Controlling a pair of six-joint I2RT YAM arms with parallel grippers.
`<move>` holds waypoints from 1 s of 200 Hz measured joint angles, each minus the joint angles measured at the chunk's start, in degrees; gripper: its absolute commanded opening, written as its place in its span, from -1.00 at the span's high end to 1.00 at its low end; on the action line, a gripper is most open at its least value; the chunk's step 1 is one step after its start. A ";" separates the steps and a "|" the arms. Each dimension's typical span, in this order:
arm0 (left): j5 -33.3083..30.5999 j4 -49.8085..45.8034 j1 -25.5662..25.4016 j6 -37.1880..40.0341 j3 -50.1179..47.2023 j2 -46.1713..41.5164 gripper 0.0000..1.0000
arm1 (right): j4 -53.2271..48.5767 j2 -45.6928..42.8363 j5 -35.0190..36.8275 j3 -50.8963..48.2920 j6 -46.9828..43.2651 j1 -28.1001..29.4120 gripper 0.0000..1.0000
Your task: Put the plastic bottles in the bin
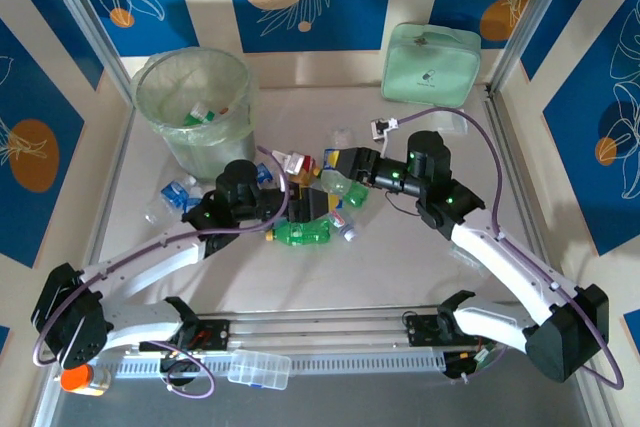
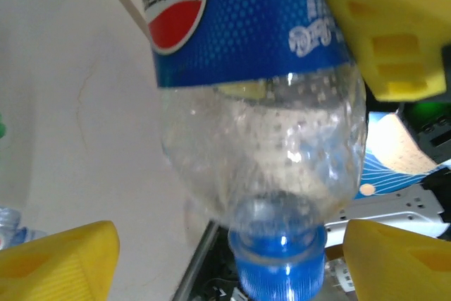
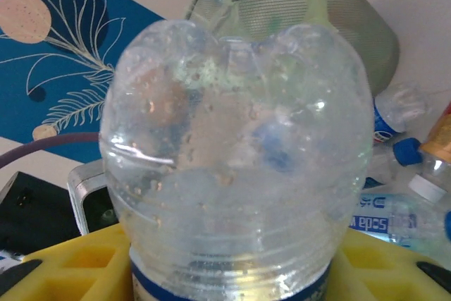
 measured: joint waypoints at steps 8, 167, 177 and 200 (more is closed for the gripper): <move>0.42 1.07 -0.07 -0.52 0.00 0.31 -0.51 | 0.48 0.00 0.04 -0.13 0.31 0.46 0.02; 2.36 3.52 -0.98 -3.39 0.46 1.20 0.70 | 2.64 -0.33 2.82 -0.52 1.01 1.51 -0.49; 1.66 1.64 -1.40 -2.34 0.68 0.68 0.71 | 2.43 -0.33 2.80 -0.52 0.57 1.51 -0.66; -0.39 -2.27 -1.77 -0.79 0.63 -1.05 0.73 | 0.98 -0.57 2.82 -0.52 0.46 1.64 -0.88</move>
